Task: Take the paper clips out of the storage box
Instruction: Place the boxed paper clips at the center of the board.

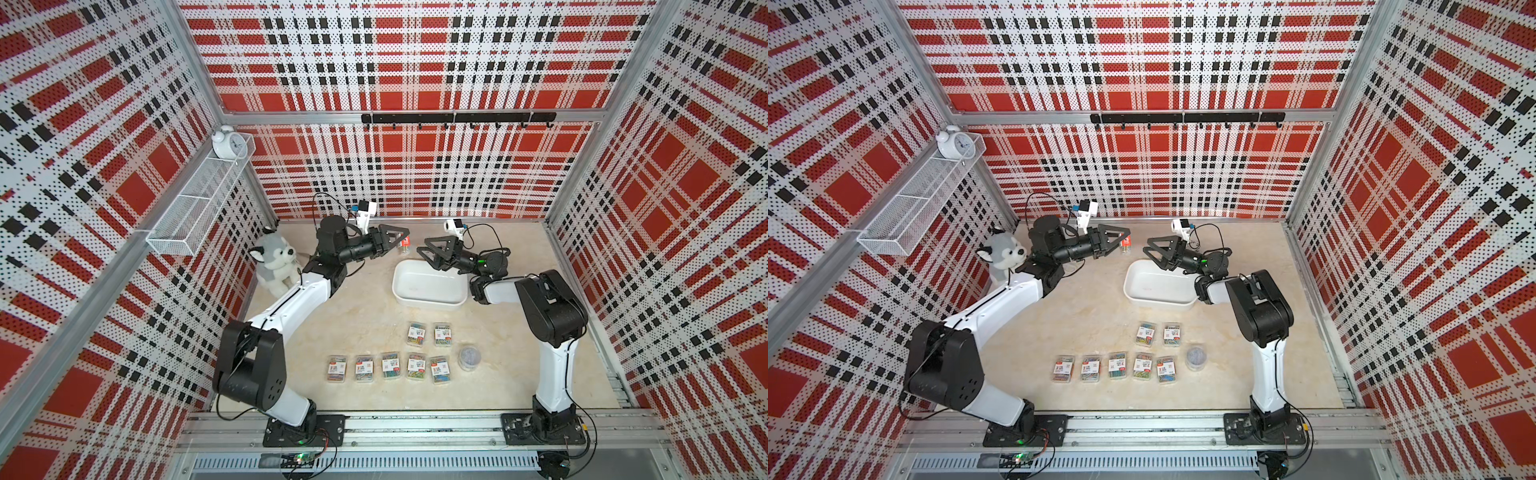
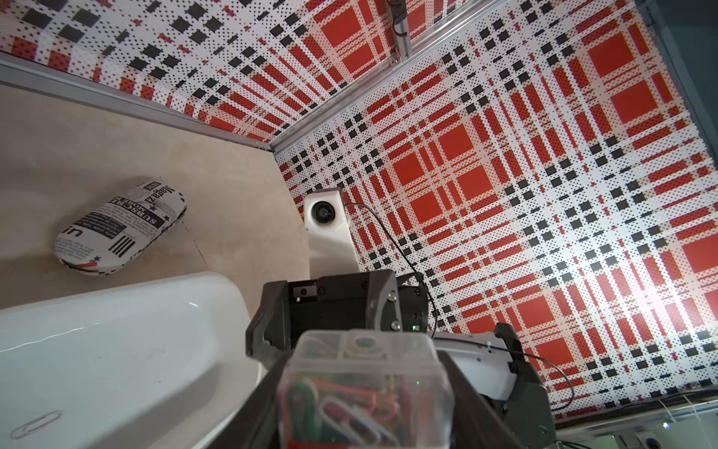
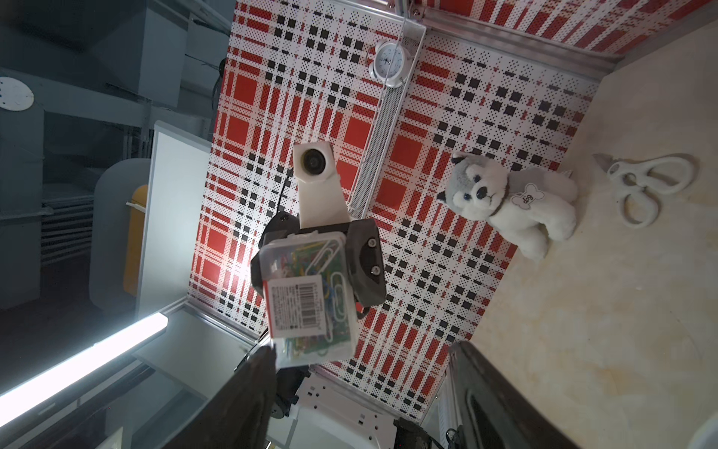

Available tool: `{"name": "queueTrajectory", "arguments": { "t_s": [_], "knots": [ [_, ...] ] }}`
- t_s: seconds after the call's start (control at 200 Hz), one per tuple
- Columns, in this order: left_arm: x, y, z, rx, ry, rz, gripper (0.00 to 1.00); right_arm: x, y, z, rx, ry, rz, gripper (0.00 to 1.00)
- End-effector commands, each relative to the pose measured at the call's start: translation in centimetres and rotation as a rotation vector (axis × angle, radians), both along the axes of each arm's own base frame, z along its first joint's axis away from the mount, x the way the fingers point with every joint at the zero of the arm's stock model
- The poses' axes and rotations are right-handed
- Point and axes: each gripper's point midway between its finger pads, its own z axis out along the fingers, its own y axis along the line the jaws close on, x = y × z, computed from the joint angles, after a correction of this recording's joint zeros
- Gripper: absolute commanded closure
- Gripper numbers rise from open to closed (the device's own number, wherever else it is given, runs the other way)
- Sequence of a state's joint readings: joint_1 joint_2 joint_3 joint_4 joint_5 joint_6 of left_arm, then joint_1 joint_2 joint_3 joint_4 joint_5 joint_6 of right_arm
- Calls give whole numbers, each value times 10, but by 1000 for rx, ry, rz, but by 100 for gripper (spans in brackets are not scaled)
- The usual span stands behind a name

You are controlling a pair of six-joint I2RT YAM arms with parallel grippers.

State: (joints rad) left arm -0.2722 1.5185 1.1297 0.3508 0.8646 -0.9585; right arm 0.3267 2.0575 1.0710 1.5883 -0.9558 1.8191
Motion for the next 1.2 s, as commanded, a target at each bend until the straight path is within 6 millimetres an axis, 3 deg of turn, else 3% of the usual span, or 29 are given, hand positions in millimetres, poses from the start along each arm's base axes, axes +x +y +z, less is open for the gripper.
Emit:
{"name": "queueTrajectory", "arguments": {
  "t_s": [0.0, 0.075, 0.205, 0.386, 0.521, 0.546, 0.882, 1.192],
  "knots": [
    [-10, 26, 24, -3, -53, 37, 64, 3, -22, 15, -4, -63, -42, 24],
    [-10, 37, 8, 110, -35, 79, 62, 11, -38, 21, -20, -76, -81, 24],
    [-13, 54, -41, 312, 81, 148, 61, 22, -64, 32, -64, -96, -142, 25],
    [-19, 78, -102, 599, 226, 239, 60, 30, -83, 46, -125, -116, -209, 25],
    [-24, 93, -122, 697, 292, 298, 60, 29, -89, 54, -122, -122, -240, 25],
    [-30, 83, -128, 727, 293, 275, 60, 29, -90, 55, -120, -120, -241, 25],
    [-70, 80, -202, 1028, 430, 215, 59, 18, -91, 49, -142, -105, -243, 26],
    [-104, 72, -248, 1134, 503, 152, 59, 17, -93, 46, -147, -86, -250, 27]
  ]
}}
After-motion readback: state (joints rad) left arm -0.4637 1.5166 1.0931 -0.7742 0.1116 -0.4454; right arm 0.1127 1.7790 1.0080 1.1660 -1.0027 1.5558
